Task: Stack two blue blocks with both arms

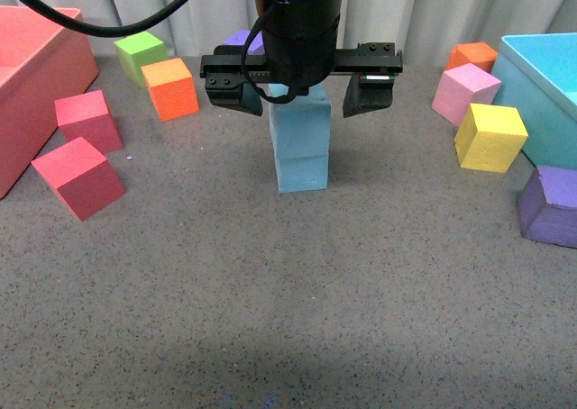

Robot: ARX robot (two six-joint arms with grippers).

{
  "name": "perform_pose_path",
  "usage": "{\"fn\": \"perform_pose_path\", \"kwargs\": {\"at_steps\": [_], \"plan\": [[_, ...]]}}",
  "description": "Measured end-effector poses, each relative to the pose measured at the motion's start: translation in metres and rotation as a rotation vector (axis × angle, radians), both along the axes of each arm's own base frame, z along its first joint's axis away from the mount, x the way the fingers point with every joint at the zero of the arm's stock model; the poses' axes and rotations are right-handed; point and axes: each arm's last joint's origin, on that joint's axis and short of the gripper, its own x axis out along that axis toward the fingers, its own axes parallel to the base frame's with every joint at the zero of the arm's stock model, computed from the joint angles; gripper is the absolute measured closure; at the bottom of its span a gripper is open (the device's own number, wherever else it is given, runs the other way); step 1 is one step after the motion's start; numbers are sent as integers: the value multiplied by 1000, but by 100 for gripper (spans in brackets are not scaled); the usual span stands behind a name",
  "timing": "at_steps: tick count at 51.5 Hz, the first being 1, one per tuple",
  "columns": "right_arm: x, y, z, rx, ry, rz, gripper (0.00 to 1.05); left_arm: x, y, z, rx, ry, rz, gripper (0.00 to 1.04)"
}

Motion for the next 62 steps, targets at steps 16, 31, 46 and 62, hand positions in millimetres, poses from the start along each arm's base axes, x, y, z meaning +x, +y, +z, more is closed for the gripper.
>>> {"fn": "perform_pose_path", "kwargs": {"at_steps": [16,31,46,62], "plan": [[0,0,0,0,0,0,10,-15,15,36,-55,-88,-2,7],[0,0,0,0,0,0,10,-39,57,16,72,-573,14,33],[0,0,0,0,0,0,10,-135,162,34,-4,-1009,80,89],[0,0,0,0,0,-1,10,-203,206,18,11,-980,59,101]]}}
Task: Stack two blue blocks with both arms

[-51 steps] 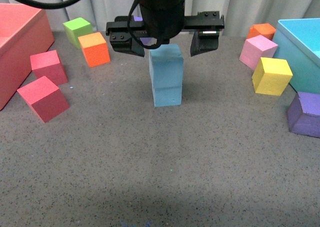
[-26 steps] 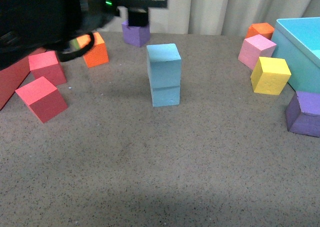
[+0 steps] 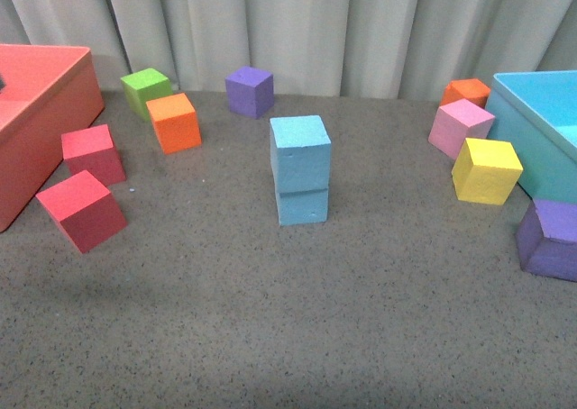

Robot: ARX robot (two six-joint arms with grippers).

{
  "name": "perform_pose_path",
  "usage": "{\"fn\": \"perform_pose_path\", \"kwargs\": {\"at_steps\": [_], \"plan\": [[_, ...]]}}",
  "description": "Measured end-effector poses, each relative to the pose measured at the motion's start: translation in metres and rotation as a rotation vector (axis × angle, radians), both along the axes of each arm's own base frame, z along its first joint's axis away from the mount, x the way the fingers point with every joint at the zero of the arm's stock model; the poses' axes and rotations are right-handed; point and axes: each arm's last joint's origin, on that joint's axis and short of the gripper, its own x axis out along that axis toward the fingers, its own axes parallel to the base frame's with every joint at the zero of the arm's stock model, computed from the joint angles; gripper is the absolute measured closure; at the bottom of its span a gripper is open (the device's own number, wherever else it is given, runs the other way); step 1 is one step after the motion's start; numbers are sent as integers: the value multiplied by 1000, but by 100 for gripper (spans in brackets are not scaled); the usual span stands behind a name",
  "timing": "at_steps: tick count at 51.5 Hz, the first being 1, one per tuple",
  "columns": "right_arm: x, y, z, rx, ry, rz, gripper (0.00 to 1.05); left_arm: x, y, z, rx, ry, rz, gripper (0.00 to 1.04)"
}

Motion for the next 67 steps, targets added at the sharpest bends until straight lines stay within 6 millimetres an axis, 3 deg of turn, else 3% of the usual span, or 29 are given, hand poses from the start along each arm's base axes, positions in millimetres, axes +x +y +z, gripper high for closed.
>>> {"fn": "perform_pose_path", "kwargs": {"at_steps": [27,67], "plan": [[0,0,0,0,0,1,10,-62,34,-1,1,10,4,101],[0,0,0,0,0,0,10,-97,35,10,1,-25,2,101]]}}
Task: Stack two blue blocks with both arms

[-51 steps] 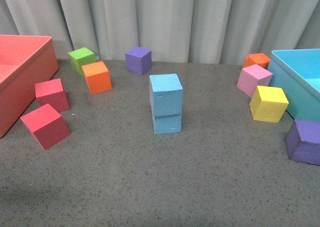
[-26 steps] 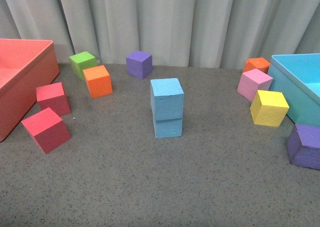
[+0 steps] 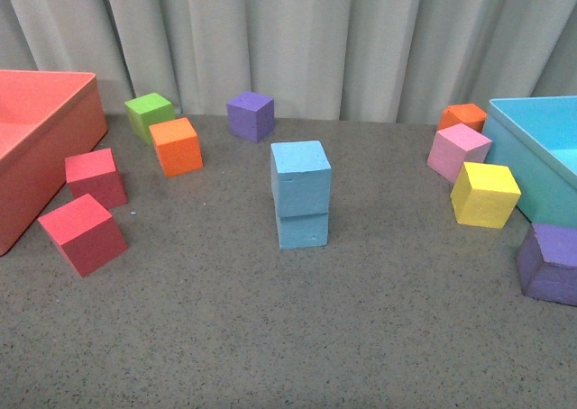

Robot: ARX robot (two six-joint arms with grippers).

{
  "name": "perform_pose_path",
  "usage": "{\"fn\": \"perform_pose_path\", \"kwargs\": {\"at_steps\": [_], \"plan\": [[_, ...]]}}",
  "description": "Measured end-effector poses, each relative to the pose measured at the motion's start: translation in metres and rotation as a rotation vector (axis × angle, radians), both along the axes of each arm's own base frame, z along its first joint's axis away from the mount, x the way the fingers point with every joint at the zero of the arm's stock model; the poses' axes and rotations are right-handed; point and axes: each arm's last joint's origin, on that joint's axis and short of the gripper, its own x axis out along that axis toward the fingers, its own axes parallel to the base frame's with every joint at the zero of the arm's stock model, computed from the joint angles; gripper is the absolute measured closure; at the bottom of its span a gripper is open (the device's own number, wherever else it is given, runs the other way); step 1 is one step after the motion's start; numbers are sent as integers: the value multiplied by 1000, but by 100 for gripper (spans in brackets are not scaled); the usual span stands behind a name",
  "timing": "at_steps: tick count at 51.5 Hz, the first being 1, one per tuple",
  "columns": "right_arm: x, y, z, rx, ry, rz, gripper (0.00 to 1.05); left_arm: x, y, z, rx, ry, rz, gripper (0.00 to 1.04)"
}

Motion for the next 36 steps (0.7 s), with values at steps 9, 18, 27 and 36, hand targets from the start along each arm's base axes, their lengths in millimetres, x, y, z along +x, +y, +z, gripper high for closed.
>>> {"fn": "perform_pose_path", "kwargs": {"at_steps": [9,18,27,36], "plan": [[0,0,0,0,0,0,10,-6,0,1,0,-2,0,101],[0,0,0,0,0,0,10,-10,0,0,0,-3,0,101],[0,0,0,0,0,0,10,-13,0,0,0,-2,0,101],[0,0,0,0,0,0,10,-21,0,-4,0,26,-1,101]]}}
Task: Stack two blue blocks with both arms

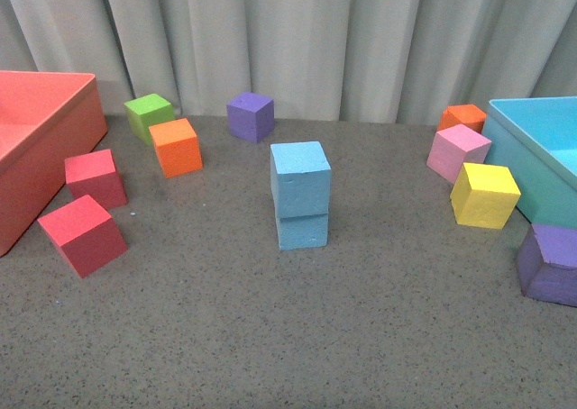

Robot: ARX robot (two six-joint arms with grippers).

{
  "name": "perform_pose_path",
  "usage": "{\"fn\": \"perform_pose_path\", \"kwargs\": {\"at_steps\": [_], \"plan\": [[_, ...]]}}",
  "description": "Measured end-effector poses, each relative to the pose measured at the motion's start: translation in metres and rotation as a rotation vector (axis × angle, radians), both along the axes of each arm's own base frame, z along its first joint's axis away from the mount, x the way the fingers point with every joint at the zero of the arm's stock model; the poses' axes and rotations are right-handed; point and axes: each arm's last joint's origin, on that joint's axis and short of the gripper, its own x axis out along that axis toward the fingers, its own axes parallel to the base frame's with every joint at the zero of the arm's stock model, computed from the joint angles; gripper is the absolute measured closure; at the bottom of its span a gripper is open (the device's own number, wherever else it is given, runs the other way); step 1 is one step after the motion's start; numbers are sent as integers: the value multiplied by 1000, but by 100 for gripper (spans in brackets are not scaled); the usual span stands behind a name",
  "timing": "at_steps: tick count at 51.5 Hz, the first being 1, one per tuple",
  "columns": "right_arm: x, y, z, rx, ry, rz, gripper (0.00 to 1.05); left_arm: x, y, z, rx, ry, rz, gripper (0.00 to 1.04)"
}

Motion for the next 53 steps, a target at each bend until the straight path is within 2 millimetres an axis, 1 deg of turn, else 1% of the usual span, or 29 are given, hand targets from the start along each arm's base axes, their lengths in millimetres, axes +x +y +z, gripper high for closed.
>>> {"fn": "perform_pose_path", "kwargs": {"at_steps": [3,12,13,22,24,29,35,39,53], "plan": [[0,0,0,0,0,-1,10,-5,0,0,0,-16,0,101],[0,0,0,0,0,0,10,-6,0,1,-1,-21,1,101],[0,0,0,0,0,0,10,-6,0,1,0,-21,0,98],[0,0,0,0,0,0,10,-6,0,1,0,-23,1,57],[0,0,0,0,0,0,10,-6,0,1,0,-23,1,51],[0,0,0,0,0,0,10,-6,0,1,0,-23,0,28],[0,0,0,0,0,0,10,-6,0,1,0,-23,0,6],[0,0,0,0,0,0,10,-6,0,1,2,-23,0,7],[0,0,0,0,0,0,10,-6,0,1,2,-23,0,7]]}}
